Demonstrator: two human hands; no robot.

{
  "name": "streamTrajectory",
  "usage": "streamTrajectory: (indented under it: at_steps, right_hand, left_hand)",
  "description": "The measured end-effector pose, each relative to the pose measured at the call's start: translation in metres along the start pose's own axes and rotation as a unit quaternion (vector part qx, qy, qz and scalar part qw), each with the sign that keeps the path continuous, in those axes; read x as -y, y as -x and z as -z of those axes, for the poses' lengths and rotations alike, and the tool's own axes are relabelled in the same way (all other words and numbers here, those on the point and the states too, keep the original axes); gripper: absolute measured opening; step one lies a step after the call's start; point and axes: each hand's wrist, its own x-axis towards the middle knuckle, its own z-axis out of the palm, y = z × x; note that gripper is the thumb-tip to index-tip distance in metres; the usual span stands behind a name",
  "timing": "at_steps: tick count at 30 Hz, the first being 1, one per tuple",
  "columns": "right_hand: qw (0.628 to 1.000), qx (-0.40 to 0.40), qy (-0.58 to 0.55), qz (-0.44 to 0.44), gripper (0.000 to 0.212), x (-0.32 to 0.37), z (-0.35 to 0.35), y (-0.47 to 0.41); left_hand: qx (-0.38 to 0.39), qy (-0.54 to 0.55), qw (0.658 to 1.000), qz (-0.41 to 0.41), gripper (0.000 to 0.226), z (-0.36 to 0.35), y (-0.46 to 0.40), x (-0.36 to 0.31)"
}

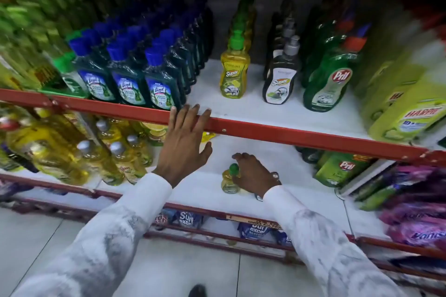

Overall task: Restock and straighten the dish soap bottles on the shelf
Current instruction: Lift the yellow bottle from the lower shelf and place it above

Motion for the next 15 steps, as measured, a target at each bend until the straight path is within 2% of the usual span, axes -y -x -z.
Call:
streamTrajectory:
  at_steps: [3,7,11,15]
  right_hand:
    - [0.998,0.028,-0.043,-0.028,0.055,-0.002,-0.01,-0.007]
    - [0.992,-0.038,-0.115,-0.044,0.033,-0.007,-0.015,-0.009]
    - [0.985,-0.091,-0.143,-0.026,0.032,-0.002,0.001,0.007]
    - [0.964,-0.15,-0.221,0.003,0.036,0.026,0.055,0.038]
  left_hand:
    - [-0.003,0.004,1.0,0.001,0.078,0.0,0.0,0.0]
    - [0.002,0.011,1.0,0.004,0.079,0.0,0.002,-0.001]
    - [-0.004,0.028,1.0,0.005,0.08,0.0,0.003,-0.001]
    - [-0.02,0.044,0.999,0.002,0.08,-0.003,0.004,0.002]
